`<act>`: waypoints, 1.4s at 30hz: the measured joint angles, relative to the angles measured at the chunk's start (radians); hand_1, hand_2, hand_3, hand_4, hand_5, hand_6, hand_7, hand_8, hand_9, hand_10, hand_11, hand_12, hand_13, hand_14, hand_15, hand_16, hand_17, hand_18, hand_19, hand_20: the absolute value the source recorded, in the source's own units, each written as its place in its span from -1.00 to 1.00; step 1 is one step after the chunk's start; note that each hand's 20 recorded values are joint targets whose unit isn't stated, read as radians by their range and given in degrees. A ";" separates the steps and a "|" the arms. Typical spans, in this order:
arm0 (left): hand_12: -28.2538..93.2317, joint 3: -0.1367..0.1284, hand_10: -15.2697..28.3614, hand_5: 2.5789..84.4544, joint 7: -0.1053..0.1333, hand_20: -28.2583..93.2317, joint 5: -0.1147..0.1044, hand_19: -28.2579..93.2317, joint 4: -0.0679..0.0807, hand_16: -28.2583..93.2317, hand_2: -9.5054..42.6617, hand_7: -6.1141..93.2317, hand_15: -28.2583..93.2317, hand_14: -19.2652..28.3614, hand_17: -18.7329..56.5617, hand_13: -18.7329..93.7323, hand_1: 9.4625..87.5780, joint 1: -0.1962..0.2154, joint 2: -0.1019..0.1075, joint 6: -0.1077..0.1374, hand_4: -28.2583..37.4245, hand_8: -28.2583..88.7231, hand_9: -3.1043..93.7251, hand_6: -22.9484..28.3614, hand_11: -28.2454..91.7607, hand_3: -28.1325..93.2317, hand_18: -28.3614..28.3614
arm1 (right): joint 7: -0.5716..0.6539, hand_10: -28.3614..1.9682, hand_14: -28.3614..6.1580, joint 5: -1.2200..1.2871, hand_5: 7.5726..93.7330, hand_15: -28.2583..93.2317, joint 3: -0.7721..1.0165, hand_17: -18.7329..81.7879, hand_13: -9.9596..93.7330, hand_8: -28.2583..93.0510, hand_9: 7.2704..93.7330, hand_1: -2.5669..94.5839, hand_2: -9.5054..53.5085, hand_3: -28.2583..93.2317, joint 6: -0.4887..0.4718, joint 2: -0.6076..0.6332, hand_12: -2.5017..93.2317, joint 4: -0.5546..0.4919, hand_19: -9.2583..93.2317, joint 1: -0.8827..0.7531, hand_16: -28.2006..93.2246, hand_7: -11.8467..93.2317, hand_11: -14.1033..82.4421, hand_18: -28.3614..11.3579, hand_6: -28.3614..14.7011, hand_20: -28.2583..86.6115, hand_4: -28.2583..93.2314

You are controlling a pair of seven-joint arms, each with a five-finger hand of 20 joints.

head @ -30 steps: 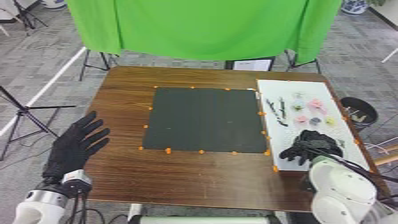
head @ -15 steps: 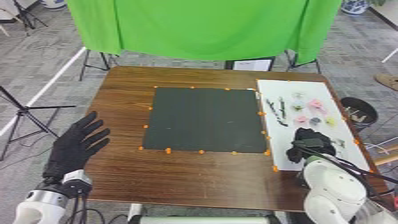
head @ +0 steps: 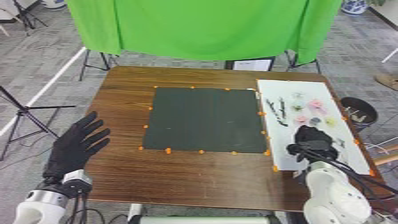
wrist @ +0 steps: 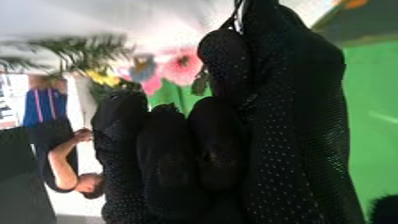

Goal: Arrange flowers

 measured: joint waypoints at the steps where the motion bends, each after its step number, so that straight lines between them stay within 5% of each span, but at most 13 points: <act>1: -0.25 0.000 0.23 -0.39 0.000 -0.36 0.000 0.12 0.000 -0.54 -0.82 -0.48 0.02 0.49 -0.75 -0.34 -0.59 0.000 0.000 0.000 -1.00 -0.71 -0.45 0.06 -0.20 0.61 0.73 | -0.001 0.51 0.19 -0.005 0.40 1.00 0.001 0.11 0.67 -0.05 0.70 0.67 -0.86 -1.00 0.005 0.003 0.49 -0.001 0.88 0.000 0.29 0.22 0.90 -0.57 0.37 0.29 0.87; 14: -0.25 -0.015 0.23 -0.39 0.001 -0.36 0.000 0.12 -0.003 -0.55 -0.82 -0.48 0.02 0.49 -0.75 -0.35 -0.59 0.007 0.013 0.000 -1.00 -0.71 -0.45 0.06 -0.20 0.60 0.73 | -0.024 0.53 0.20 0.024 0.39 1.00 -0.039 0.11 0.67 -0.08 0.71 0.66 -0.87 -1.00 0.014 0.037 0.50 -0.034 0.88 0.093 0.28 0.24 0.89 -0.57 0.38 0.28 0.88; 21: -0.25 -0.084 0.22 -0.40 -0.006 -0.36 -0.001 0.11 -0.030 -0.54 -0.85 -0.48 0.01 0.49 -0.76 -0.35 -0.60 0.054 0.052 -0.003 -1.00 -0.70 -0.46 0.05 -0.20 0.60 0.72 | -0.043 0.53 0.22 0.193 0.44 0.99 -0.260 0.14 0.70 -0.09 0.73 0.65 -0.92 -1.00 0.012 0.019 0.49 0.021 0.90 0.337 0.26 0.22 0.87 -0.59 0.39 0.27 0.93; 29: -0.24 -0.161 0.22 -0.40 -0.005 -0.36 -0.002 0.10 -0.066 -0.54 -0.86 -0.49 -0.01 0.48 -0.76 -0.36 -0.60 0.126 0.087 -0.006 -1.00 -0.70 -0.46 0.05 -0.21 0.60 0.72 | 0.026 0.52 0.21 0.487 0.48 0.99 -0.411 0.16 0.71 -0.08 0.76 0.65 -0.95 -1.00 0.004 -0.149 0.50 0.139 0.93 0.586 0.26 0.18 0.85 -0.62 0.38 0.25 0.93; 42: -0.24 -0.151 0.22 -0.40 0.010 -0.35 -0.004 0.10 -0.075 -0.53 -0.87 -0.49 -0.01 0.48 -0.76 -0.36 -0.60 0.131 0.090 -0.006 -1.00 -0.70 -0.46 0.05 -0.21 0.60 0.71 | 0.013 0.52 0.22 0.473 0.48 0.98 -0.542 0.16 0.72 -0.08 0.75 0.66 -0.95 -1.00 -0.080 -0.386 0.51 0.237 0.95 0.702 0.27 0.16 0.84 -0.63 0.37 0.22 0.91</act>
